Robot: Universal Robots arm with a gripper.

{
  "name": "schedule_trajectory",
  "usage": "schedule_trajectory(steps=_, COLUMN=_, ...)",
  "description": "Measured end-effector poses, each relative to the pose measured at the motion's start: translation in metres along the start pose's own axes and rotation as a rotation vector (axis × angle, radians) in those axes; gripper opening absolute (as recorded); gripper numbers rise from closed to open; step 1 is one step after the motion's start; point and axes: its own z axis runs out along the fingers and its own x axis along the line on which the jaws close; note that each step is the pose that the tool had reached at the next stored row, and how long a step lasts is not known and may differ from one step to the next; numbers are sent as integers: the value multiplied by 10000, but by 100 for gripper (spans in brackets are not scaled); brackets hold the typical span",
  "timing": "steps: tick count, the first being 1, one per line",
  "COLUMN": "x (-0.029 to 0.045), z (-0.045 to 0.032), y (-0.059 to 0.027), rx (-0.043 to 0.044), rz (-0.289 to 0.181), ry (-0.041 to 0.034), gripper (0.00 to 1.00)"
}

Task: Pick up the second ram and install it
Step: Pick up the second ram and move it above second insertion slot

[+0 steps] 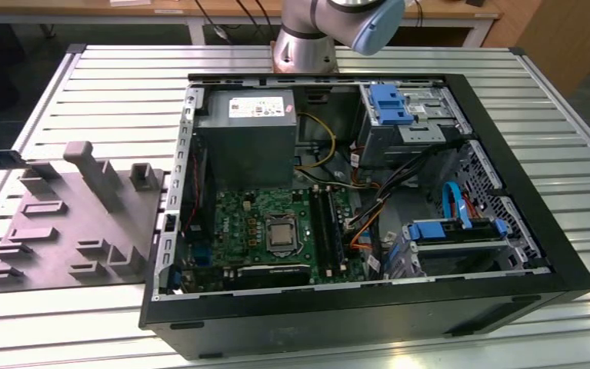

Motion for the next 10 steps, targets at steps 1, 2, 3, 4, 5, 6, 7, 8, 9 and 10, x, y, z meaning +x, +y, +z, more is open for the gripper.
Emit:
schedule_trajectory(steps=1, x=-1, z=-28, y=0, rx=0, rz=0, ry=-1, gripper=11)
schedule_trajectory(steps=2, x=-2, z=-56, y=0, rx=0, rz=0, ry=-2, gripper=11)
schedule_trajectory(steps=3, x=-3, z=-82, y=0, rx=1, rz=0, ry=-3, gripper=11)
schedule_trajectory(steps=4, x=-3, z=-107, y=0, rx=2, rz=0, ry=-3, gripper=11)
schedule_trajectory(steps=5, x=-4, z=-132, y=0, rx=1, rz=0, ry=-4, gripper=11)
schedule_trajectory(steps=6, x=-5, z=-158, y=0, rx=0, rz=0, ry=-5, gripper=11)
schedule_trajectory(steps=7, x=-6, z=-184, y=0, rx=1, rz=0, ry=-6, gripper=11)
schedule_trajectory(steps=8, x=-6, z=-209, y=0, rx=1, rz=0, ry=-8, gripper=11)
schedule_trajectory(steps=9, x=-7, z=-237, y=0, rx=0, rz=0, ry=-15, gripper=11)
schedule_trajectory(steps=10, x=-8, z=-264, y=0, rx=1, rz=-1, ry=-26, gripper=11)
